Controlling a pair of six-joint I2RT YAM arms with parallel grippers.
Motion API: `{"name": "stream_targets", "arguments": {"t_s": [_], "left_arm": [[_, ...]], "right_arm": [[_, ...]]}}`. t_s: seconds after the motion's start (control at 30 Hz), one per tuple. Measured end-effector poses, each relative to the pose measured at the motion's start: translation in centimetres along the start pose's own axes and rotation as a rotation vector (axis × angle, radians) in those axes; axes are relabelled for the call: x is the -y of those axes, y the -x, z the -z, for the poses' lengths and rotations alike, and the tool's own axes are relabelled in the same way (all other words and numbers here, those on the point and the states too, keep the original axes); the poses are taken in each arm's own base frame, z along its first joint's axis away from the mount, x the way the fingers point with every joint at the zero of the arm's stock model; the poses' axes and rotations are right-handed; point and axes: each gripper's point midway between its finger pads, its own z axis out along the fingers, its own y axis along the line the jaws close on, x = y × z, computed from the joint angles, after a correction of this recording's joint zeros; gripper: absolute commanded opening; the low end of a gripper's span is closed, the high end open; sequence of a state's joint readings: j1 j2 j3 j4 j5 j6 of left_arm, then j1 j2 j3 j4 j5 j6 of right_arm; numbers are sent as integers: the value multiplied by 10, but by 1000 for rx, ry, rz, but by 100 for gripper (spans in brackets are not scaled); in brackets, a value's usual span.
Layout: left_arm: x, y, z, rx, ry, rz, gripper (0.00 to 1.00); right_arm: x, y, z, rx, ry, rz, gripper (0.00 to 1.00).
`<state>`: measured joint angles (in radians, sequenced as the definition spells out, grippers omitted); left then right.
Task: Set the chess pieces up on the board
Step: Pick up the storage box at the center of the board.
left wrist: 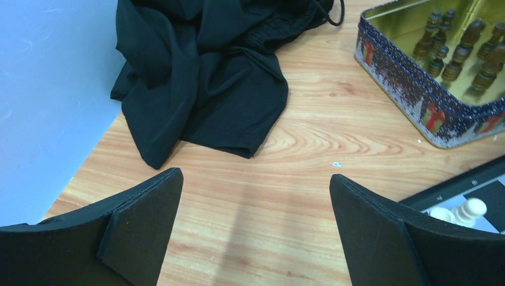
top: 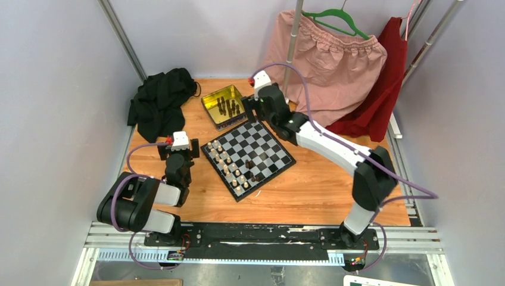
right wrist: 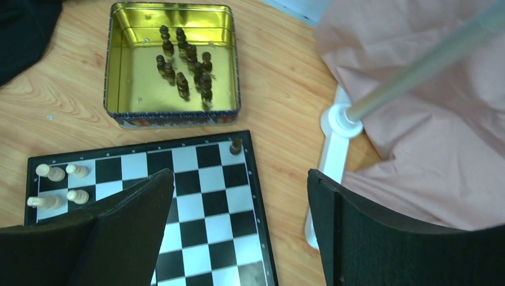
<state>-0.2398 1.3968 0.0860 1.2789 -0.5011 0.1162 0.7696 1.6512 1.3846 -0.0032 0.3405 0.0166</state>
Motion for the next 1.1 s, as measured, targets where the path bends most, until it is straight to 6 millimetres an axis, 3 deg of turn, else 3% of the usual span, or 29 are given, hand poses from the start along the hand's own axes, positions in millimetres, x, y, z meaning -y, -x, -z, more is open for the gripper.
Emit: {"name": "stream_targets", "arguments": {"t_s": [0.23, 0.4, 0.47, 0.6, 0.67, 0.97, 1.1], "left_arm": [[-7, 6, 0, 10, 29, 28, 100], [-5, 13, 9, 13, 69, 4, 100], [5, 29, 4, -3, 76, -15, 100], [8, 88, -20, 21, 147, 32, 100], [7, 99, -22, 20, 160, 57, 100], [21, 87, -17, -47, 82, 154, 100], [35, 98, -23, -63, 12, 208, 100]], "right_arm": [[-26, 4, -59, -64, 63, 72, 84], [-15, -12, -90, -128, 90, 65, 81], [-4, -16, -100, -149, 92, 51, 80], [12, -20, -120, -172, 112, 24, 78], [15, -23, -129, -180, 138, 11, 78], [-7, -42, -156, -239, 309, -15, 77], [-16, -51, -167, -252, 357, -27, 75]]}}
